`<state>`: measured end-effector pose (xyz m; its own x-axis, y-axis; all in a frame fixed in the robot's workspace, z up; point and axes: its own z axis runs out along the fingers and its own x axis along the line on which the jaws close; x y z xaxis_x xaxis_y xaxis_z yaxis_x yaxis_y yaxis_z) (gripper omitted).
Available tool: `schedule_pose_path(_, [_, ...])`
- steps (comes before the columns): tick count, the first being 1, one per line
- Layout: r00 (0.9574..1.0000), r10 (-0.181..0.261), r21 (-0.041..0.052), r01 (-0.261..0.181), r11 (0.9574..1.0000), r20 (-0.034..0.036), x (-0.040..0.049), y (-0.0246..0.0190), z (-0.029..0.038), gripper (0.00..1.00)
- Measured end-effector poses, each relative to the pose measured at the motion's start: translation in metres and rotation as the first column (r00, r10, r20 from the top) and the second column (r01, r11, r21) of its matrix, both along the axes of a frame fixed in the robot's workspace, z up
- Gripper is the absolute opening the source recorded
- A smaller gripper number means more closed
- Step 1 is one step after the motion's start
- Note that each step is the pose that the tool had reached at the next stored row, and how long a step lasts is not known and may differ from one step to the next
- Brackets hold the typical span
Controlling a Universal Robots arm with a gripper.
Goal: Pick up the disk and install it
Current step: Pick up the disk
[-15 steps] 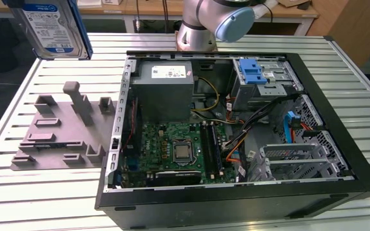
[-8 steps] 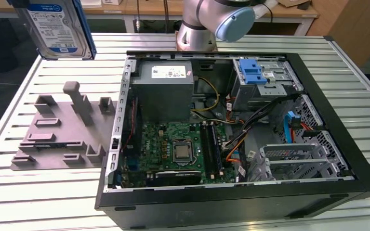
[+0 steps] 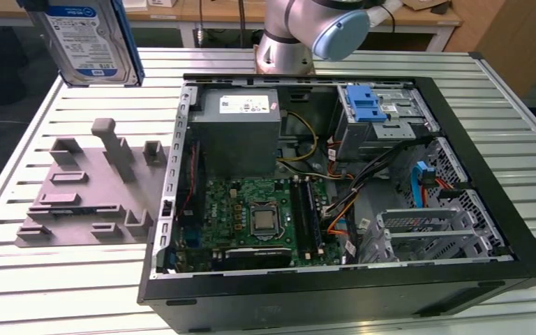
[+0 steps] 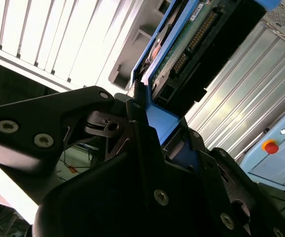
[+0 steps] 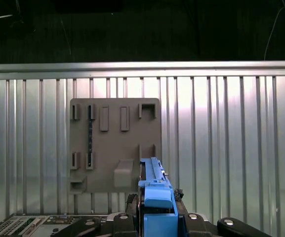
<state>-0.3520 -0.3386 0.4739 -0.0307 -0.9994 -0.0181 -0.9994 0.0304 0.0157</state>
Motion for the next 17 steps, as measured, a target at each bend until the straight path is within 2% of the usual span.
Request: schedule_pose_path(17, [1.0,0.0,0.0,0.0,1.0,0.0001,0.0102,0.0,0.0,0.36])
